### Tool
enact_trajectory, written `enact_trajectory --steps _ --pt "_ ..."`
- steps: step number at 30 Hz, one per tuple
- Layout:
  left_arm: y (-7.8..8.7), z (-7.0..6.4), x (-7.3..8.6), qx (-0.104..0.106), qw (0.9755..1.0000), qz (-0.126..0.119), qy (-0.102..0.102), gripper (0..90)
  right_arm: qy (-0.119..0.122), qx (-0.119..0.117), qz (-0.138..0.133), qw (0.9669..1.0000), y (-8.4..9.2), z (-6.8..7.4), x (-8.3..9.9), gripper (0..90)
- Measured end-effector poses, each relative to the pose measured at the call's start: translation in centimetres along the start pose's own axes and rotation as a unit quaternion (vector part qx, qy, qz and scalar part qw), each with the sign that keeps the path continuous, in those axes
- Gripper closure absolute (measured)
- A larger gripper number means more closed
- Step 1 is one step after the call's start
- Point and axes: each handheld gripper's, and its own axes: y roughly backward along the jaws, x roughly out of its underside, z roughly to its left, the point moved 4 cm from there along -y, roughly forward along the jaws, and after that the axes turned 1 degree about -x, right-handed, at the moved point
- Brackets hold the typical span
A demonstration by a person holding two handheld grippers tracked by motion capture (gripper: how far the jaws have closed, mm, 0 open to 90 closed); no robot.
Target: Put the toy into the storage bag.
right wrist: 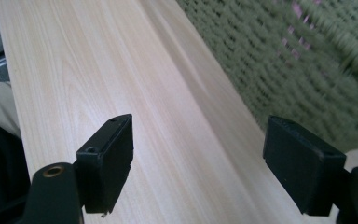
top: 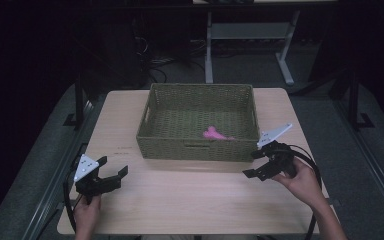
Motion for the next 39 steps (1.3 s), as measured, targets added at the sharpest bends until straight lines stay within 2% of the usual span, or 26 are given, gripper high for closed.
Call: enact_trajectory --steps 11,17,39 --pt "0.0 0.0 0.0 -0.002 1.0 -0.001 0.0 13.3 -0.023 0.002 -0.015 0.9996 -0.3 0.0 2.8 23.3" --pt "0.0 -0.1 0.0 -0.001 1.0 -0.001 -0.001 13.3 -0.033 0.008 -0.008 0.9994 -0.6 -0.1 4.0 22.8" --pt "0.0 -0.1 0.0 0.0 1.0 0.0 -0.001 13.3 -0.051 0.021 -0.026 0.9981 -0.8 0.8 7.7 22.1"
